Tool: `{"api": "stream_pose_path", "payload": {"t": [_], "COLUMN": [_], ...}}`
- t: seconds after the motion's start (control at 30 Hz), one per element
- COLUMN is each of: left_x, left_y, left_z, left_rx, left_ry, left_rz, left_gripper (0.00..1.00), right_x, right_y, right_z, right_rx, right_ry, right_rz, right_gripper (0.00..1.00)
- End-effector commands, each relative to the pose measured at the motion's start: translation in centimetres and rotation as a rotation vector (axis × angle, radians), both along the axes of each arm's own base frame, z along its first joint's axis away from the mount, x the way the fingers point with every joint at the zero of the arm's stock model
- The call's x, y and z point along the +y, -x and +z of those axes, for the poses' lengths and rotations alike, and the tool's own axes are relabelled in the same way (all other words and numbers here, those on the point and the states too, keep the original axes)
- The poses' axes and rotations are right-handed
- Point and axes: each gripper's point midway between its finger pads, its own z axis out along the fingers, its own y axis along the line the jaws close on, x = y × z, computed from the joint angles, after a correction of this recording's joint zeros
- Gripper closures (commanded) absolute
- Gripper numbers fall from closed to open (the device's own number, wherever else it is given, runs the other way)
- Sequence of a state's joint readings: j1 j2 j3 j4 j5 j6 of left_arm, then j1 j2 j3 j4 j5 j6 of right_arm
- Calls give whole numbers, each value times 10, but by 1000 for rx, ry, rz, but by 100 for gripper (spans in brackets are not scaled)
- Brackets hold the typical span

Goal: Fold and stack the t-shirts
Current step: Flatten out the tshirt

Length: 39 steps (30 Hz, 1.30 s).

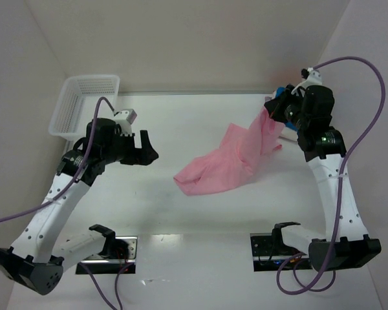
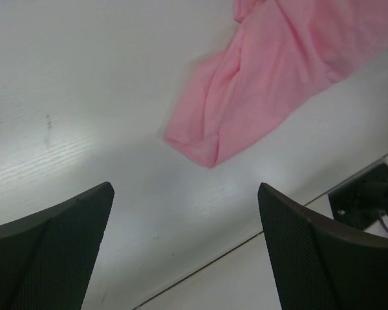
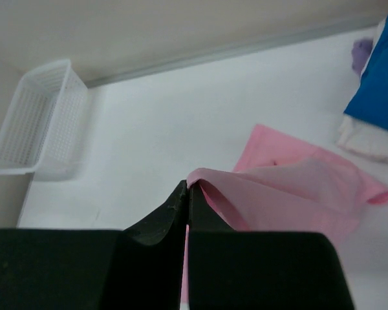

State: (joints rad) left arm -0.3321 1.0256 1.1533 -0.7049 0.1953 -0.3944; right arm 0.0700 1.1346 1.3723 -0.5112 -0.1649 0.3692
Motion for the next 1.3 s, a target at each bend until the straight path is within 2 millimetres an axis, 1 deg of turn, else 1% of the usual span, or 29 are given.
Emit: {"api": "stream_pose_path", "payload": {"t": [0.0, 0.03, 0.1, 0.17, 0.23, 0.27, 0.3, 0.33, 0.37, 0.43, 0.47, 0.5, 0.53, 0.6, 0.63, 0.7, 0.73, 0.77, 0.8, 0.83, 0.9, 0.97, 1.03, 1.07, 1.13, 1.17, 1.2, 1.23, 1.27], "left_x": [-52, -61, -78, -97, -113, -125, -137, -145, -155, -170, -183, -194, -198, -210, -219, -233, -242, -247, -254, -264, -278, -292, -308, -310, -324, -323, -328, -330, -333], "left_y": [-32, -41, -59, -75, -86, -94, -101, -105, -112, -119, -130, -143, -149, -164, -169, -189, -191, -196, -201, -206, -214, -219, -223, -225, -221, -223, -218, -228, -224], "left_z": [2, -10, -21, -40, -49, -55, -59, -60, -70, -71, -63, -61, -68, -67, -68, -76, -78, -79, -90, -90, -111, -117, -129, -132, -141, -154, -159, -161, -166], "left_rx": [-31, -7, -12, 14, 16, 19, 15, 12, 26, 15, -25, -50, -47, -73, -79, -98, -108, -115, -109, -124, -101, -109, -107, -104, -84, -75, -51, -70, -52], "left_ry": [100, 96, 93, 81, 74, 66, 57, 56, 52, 48, 60, 70, 72, 97, 115, 137, 146, 155, 156, 167, 177, 208, 217, 211, 205, 186, 177, 157, 144], "left_rz": [-225, -246, -278, -313, -352, -377, -411, -434, -445, -473, -486, -494, -498, -494, -503, -493, -510, -509, -513, -520, -518, -531, -542, -536, -555, -549, -558, -536, -536], "left_gripper": [0, 0, 0, 0, 0, 0, 0, 0, 0, 0, 0, 0, 0, 0, 0, 0, 0, 0, 0, 0, 0, 0, 0, 0, 0, 0, 0, 0, 0], "right_x": [5, 5, 0, -4, -7, -8, -10, -10, -13, -15, -17, -18, -18, -20, -20, -22, -22, -23, -24, -23, -23, -23, -23, -23, -23, -23, -23, -23, -23], "right_y": [13, 20, 29, 40, 48, 50, 54, 54, 56, 60, 62, 65, 68, 72, 74, 78, 78, 78, 79, 78, 78, 76, 74, 74, 73, 73, 73, 71, 70], "right_z": [-17, -26, -44, -59, -71, -83, -89, -90, -95, -99, -99, -102, -104, -102, -107, -108, -109, -109, -110, -113, -115, -118, -122, -122, -124, -125, -125, -127, -130], "right_rx": [5, 22, 72, 108, 139, 172, 189, 190, 205, 221, 223, 238, 252, 246, 262, 273, 274, 273, 280, 292, 297, 312, 326, 326, 335, 335, 336, 346, 355], "right_ry": [-28, -27, -22, -26, -32, -33, -28, -28, -29, -34, -34, -38, -41, -42, -46, -41, -41, -39, -37, -35, -34, -32, -29, -29, -28, -28, -28, -26, -25], "right_rz": [24, 23, -6, -29, -49, -62, -69, -70, -94, -111, -125, -134, -136, -146, -151, -158, -158, -164, -167, -167, -167, -168, -168, -168, -169, -169, -169, -169, -169], "right_gripper": [100, 100, 100, 100, 100, 100, 100, 100, 100, 100, 100, 100, 100, 100, 100, 100, 100, 100, 100, 100, 100, 100, 100, 100, 100, 100, 100, 100, 100]}}
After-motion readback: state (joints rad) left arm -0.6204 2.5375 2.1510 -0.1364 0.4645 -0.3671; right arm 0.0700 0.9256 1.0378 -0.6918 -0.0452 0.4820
